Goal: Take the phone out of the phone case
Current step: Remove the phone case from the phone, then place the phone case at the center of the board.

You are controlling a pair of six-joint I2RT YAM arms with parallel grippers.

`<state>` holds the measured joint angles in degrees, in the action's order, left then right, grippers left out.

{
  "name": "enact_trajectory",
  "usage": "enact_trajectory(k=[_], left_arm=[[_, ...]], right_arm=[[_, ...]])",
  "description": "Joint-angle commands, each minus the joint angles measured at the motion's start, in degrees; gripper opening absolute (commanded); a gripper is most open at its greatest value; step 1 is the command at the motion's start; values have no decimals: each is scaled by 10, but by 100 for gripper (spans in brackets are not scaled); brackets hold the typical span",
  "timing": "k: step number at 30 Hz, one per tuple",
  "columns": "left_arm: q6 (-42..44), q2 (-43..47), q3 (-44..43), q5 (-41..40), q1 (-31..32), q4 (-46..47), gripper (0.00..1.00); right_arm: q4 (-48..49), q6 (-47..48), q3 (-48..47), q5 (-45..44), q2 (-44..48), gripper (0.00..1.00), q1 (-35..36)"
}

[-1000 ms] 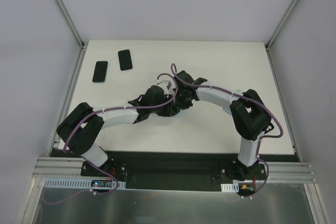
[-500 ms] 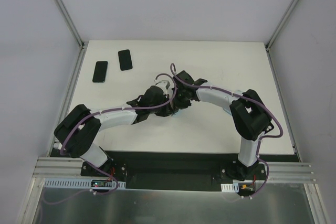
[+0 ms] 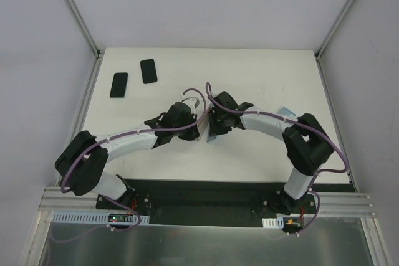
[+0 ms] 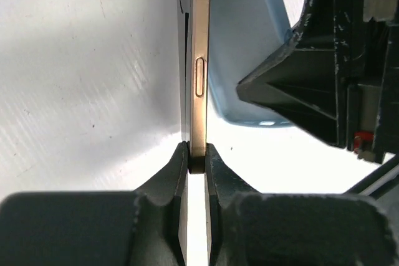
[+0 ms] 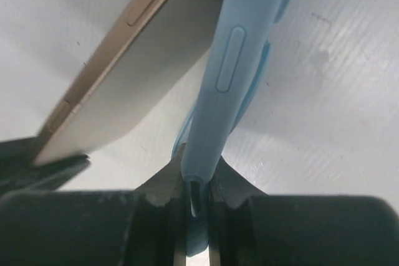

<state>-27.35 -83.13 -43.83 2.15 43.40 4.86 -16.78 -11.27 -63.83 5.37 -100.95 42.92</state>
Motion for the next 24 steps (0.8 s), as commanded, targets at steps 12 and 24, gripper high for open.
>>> enact_trajectory(k=[12, 24], left_arm=[[38, 139, -56, -25, -28, -46, 0], [55, 227, -46, -32, -44, -106, 0]], right_arm=[[-145, 67, 114, 71, 137, 1, -30], [-94, 12, 115, 78, 211, 1, -152]])
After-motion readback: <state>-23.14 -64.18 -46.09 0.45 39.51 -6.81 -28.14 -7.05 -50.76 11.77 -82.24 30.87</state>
